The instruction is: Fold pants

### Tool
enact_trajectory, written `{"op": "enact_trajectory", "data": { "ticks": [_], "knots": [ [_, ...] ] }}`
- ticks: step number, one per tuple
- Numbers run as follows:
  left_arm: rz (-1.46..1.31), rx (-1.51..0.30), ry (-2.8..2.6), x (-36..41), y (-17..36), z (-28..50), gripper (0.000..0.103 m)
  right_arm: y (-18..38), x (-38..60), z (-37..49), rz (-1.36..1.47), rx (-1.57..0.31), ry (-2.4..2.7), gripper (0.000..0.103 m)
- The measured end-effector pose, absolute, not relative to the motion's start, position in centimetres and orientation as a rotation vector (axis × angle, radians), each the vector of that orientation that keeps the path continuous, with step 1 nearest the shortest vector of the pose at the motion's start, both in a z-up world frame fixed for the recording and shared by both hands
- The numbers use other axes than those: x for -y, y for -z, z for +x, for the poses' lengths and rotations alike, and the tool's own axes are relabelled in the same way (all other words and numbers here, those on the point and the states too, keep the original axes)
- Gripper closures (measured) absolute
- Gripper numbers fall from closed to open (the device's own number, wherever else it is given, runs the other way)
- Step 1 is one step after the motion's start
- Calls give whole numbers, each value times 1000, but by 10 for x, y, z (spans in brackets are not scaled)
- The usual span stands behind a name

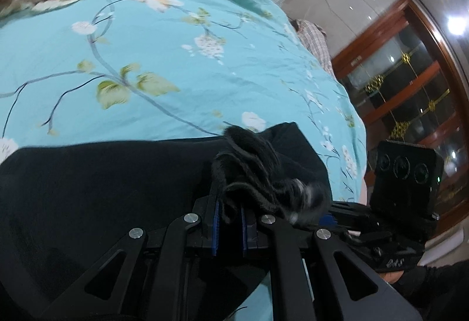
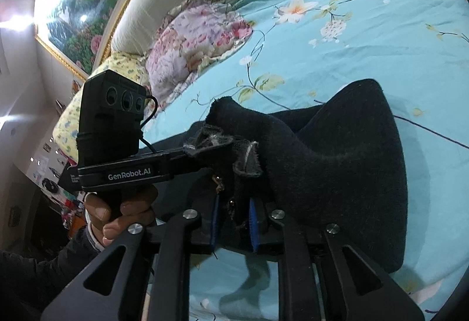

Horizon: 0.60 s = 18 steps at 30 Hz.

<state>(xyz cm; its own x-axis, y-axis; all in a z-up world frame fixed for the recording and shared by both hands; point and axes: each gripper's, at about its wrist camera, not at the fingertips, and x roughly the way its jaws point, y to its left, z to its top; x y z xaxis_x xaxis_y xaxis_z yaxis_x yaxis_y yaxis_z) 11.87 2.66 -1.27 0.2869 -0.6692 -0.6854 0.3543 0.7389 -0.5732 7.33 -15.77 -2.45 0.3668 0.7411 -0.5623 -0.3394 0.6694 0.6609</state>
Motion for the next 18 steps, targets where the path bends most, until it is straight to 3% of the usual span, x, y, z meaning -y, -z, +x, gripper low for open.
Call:
{"op": "enact_trajectory", "data": {
  "ticks": [4,6,18],
  "knots": [
    [-373,-1077,669,-41,15,116,92,24,145,70,430,-978,-752,56],
    [-378,-1073,651,-46,15,113,91,23,137,67,390,-975,-756,51],
    [-499,-1005,453,-108,5,69,63,21,115,58,359,-1018,-830,49]
  ]
}}
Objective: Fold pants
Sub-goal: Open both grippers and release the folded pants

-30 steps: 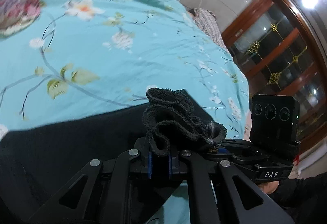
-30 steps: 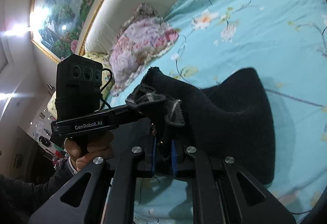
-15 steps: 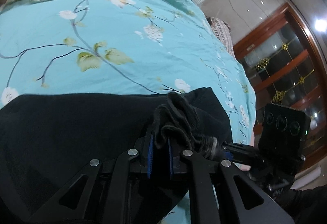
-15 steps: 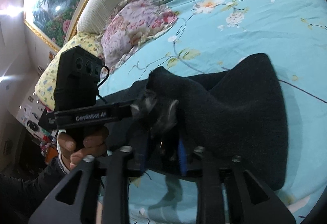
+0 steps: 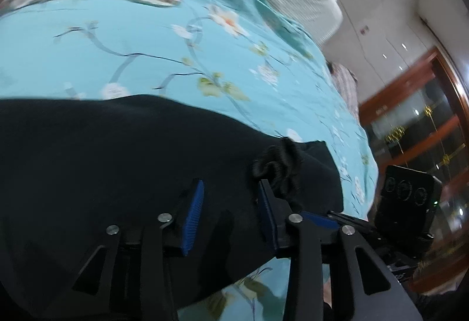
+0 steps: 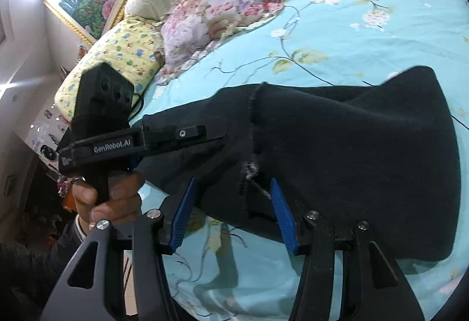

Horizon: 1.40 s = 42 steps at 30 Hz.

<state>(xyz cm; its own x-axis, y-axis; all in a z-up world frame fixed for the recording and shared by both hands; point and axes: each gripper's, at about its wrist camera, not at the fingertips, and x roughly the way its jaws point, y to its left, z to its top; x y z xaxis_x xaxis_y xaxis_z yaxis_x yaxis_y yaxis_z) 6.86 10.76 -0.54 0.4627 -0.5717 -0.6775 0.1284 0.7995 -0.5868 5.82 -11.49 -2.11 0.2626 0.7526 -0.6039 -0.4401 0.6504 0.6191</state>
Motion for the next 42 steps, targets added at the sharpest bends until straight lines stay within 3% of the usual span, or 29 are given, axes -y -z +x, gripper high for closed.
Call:
{"op": "enact_trajectory", "data": {
  "ticks": [6,15,18,33,42],
  "knots": [
    [-544,-960,344,-132,-1,41,54,8,97,52,331,-1007,-891,49],
    [-673,-895,150,-187,0,-14,53,-6,68,57,278,-993,-942,49],
    [-695,-879,126,-201,-1,-30,46,-9,57,61,260,-990,-954,49],
    [-762,-797,-137,-272,-4,-94,39,-15,-3,72,190,-1015,-1050,49],
    [-865,-799,-196,-302,14,-88,30,-21,-59,90,93,-1011,-1110,49]
  ]
}}
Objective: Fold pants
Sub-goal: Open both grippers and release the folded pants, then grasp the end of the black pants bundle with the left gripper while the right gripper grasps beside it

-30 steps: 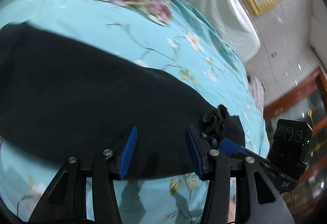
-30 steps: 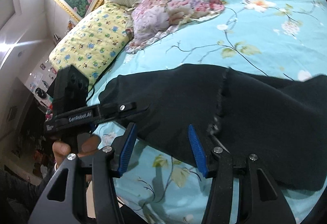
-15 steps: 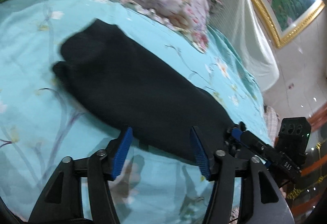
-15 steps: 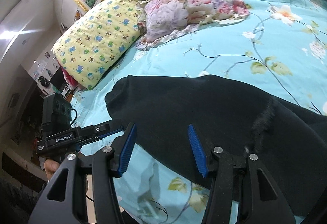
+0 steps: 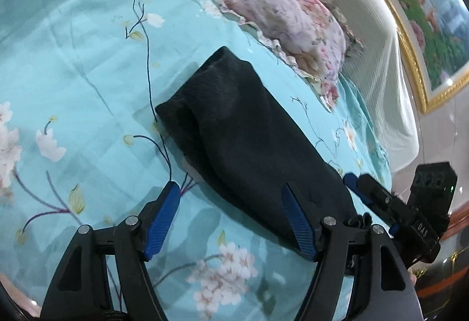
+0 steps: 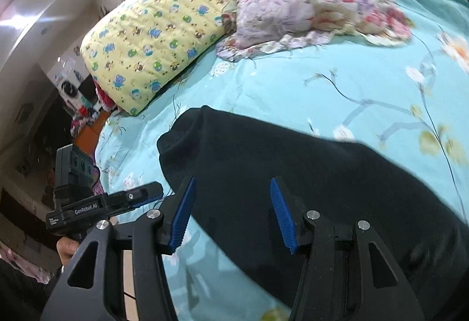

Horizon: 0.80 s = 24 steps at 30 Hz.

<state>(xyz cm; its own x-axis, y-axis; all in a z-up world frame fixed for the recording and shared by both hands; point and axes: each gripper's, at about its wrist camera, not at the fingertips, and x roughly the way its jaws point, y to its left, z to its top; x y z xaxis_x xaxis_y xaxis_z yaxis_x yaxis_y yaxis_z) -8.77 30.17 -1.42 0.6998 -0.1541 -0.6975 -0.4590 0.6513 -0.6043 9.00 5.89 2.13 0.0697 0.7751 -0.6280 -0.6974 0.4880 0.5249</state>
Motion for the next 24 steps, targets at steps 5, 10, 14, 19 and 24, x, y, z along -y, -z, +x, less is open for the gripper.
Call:
{"op": "enact_trajectory", "data": {
  "ticks": [5,10,14,19,24],
  "knots": [
    [-927,-793,-196,-315,28,-75,30,-24,-99,112,26,-1014,-1146,49],
    [-938,-781,-193,-323,32,-64,30,-21,-139,134,-48,-1028,-1186,49],
    [-968,-752,-197,-327,33,-62,31,-12,-173,146,-123,-1044,-1232,49],
    [-1000,-739,-195,-332,37,-59,33,1,-215,154,-202,-1092,-1297,49],
    [-994,-735,-226,-333,39,-56,41,19,-247,154,-293,-1133,-1334,49]
  ]
}}
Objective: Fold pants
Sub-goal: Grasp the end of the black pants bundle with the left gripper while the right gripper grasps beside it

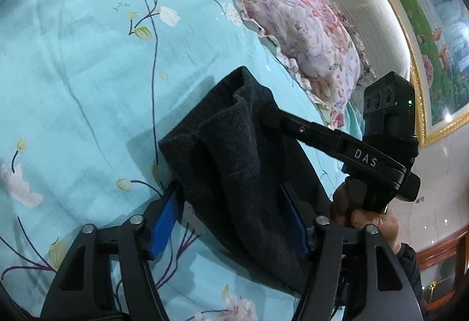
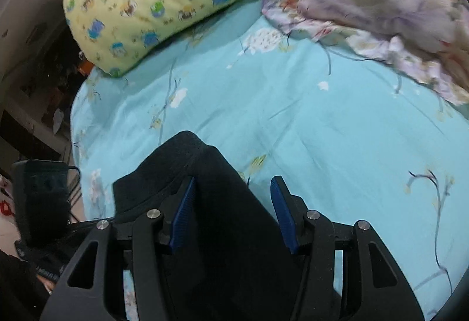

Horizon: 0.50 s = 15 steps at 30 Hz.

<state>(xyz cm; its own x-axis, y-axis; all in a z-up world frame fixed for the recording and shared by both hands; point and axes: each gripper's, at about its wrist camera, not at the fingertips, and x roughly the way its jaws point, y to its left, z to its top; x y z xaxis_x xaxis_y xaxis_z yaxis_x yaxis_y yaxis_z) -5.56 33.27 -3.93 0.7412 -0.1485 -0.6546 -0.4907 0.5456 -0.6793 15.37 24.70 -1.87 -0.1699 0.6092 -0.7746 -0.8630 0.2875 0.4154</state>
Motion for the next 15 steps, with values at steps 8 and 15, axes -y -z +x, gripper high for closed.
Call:
{"op": "enact_trajectory", "data": {
  "ticks": [8,15],
  "knots": [
    [-985,-751,-234,-336,41,-52,83,14,-240,147,-254,-1140,-1346,77],
    [-914,-719,-196,-314,5,-51,90,-17,-204,145,-129,-1073,-1338,80]
  ]
}}
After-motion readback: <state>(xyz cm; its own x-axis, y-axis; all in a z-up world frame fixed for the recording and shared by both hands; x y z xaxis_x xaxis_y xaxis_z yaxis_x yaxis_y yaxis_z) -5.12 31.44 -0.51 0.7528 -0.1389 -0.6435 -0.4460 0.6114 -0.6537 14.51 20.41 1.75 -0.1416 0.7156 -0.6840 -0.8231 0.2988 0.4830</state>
